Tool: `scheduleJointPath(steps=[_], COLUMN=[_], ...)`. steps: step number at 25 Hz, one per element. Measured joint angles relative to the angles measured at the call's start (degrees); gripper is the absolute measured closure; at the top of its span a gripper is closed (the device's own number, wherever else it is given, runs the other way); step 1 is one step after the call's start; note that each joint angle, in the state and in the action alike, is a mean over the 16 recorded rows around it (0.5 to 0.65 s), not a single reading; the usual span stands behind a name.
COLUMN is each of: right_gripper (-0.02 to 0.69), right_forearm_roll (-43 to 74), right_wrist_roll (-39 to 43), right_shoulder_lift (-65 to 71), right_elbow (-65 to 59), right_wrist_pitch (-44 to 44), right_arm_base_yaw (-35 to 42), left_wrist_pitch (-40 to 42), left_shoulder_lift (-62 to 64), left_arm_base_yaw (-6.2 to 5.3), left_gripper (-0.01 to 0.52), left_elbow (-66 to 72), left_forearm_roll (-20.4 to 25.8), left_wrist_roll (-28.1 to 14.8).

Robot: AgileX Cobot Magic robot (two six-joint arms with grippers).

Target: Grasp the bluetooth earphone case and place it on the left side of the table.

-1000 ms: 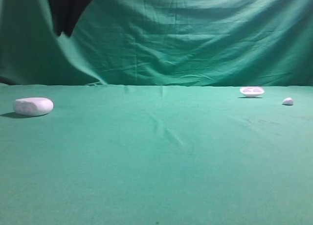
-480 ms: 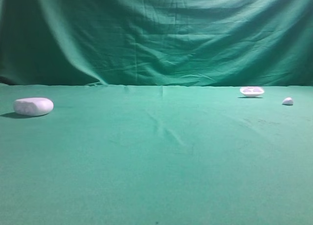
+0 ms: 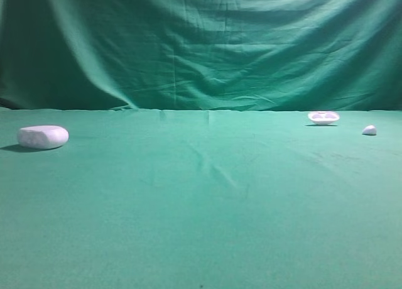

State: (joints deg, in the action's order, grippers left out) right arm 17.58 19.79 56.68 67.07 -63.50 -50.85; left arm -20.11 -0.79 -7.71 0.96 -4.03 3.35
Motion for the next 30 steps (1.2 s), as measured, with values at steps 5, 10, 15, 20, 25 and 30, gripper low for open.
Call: scheduleJointPath(steps=[5,10,15,20,25,30], right_gripper=[0.665,0.665,0.665,0.665,0.665,0.665], right_forearm_roll=[-1.11,-2.44,-3.29,-3.29,-3.17,-3.48], right_wrist_roll=[-0.7,-1.86,-3.27,-4.1,-4.64,-4.74], right_shoulder_lift=[-7.96,-13.91,-19.38,-25.22,-31.94,-39.14], right_elbow=[-6.34,-12.55,-20.0,-28.13,-36.67,-44.45], right_wrist_pitch=[-0.26,1.25,7.53,17.26,27.35,33.78], right_arm_base_yaw=[0.0,0.76,4.81,12.35,22.36,31.89], left_wrist_pitch=[0.0,0.0,0.0,0.0,0.0,0.0], left_shoulder_lift=[0.0,0.0,0.0,0.0,0.0,0.0], left_arm_base_yaw=[0.0,0.0,0.0,0.0,0.0,0.0], left_gripper=[0.514,0.514,0.514,0.514,0.514,0.514], left_elbow=[0.0,0.0,0.0,0.0,0.0,0.0], left_forearm_roll=[0.0,0.0,0.0,0.0,0.0,0.0], left_wrist_roll=[0.0,0.0,0.0,0.0,0.0,0.0])
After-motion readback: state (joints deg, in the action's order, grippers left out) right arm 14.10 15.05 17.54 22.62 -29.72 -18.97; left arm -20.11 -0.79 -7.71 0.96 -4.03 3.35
